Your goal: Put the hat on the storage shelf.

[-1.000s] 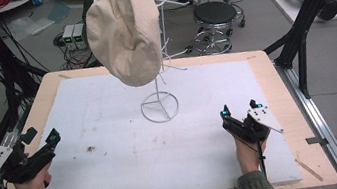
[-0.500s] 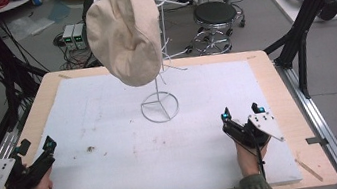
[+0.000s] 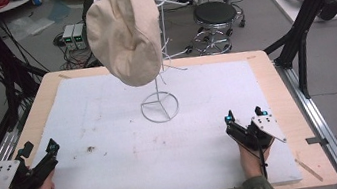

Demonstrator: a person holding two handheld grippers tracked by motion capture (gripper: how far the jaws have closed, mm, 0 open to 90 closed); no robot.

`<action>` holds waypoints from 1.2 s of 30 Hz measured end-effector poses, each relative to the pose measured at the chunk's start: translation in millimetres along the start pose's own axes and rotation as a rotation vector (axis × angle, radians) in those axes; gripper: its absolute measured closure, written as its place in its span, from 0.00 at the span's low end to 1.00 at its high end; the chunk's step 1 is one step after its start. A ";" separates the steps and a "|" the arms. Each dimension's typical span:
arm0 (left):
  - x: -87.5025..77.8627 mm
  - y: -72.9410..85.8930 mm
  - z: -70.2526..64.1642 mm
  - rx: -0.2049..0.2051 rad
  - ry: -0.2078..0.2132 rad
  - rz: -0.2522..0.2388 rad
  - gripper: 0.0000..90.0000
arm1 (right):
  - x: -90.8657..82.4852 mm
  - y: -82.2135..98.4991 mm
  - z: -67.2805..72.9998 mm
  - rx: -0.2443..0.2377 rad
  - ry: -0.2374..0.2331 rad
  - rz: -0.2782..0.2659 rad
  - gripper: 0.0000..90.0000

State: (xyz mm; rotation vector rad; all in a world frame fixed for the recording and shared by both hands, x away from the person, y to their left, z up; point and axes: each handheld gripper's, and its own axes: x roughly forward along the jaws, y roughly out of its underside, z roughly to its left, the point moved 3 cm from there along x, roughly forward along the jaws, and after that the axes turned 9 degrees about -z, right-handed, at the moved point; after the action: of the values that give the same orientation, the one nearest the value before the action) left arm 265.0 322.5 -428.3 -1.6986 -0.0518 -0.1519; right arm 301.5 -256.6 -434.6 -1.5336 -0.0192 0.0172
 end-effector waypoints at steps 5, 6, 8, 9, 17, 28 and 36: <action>-1.4 4.5 -2.8 0.006 0.017 0.025 0.28 | 3.6 2.5 0.8 0.001 -0.013 0.023 0.11; -1.8 5.0 -2.4 0.004 0.015 0.028 0.28 | 4.0 2.9 1.0 0.008 -0.014 0.030 0.11; -2.5 4.8 -1.4 -0.007 0.013 0.024 0.29 | 4.9 3.5 0.7 0.016 -0.014 0.035 0.11; -2.8 4.4 -0.6 -0.006 0.011 0.022 0.29 | 5.0 3.8 0.4 0.018 -0.015 0.037 0.11; -0.5 8.1 1.6 -0.044 0.021 0.028 0.29 | 3.8 3.7 0.9 0.007 -0.012 0.044 0.11; 1.4 11.6 -1.2 -0.045 0.039 0.044 0.29 | 5.2 4.7 -0.1 0.007 -0.018 0.053 0.11; 1.3 11.8 -1.0 -0.047 0.041 0.045 0.29 | 5.5 4.7 -0.2 0.009 -0.016 0.052 0.11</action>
State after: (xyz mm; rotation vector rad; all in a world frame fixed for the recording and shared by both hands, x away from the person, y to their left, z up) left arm 267.6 319.9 -439.6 -1.7420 0.0208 -0.1558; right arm 307.0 -256.5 -439.3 -1.5250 0.0081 0.0703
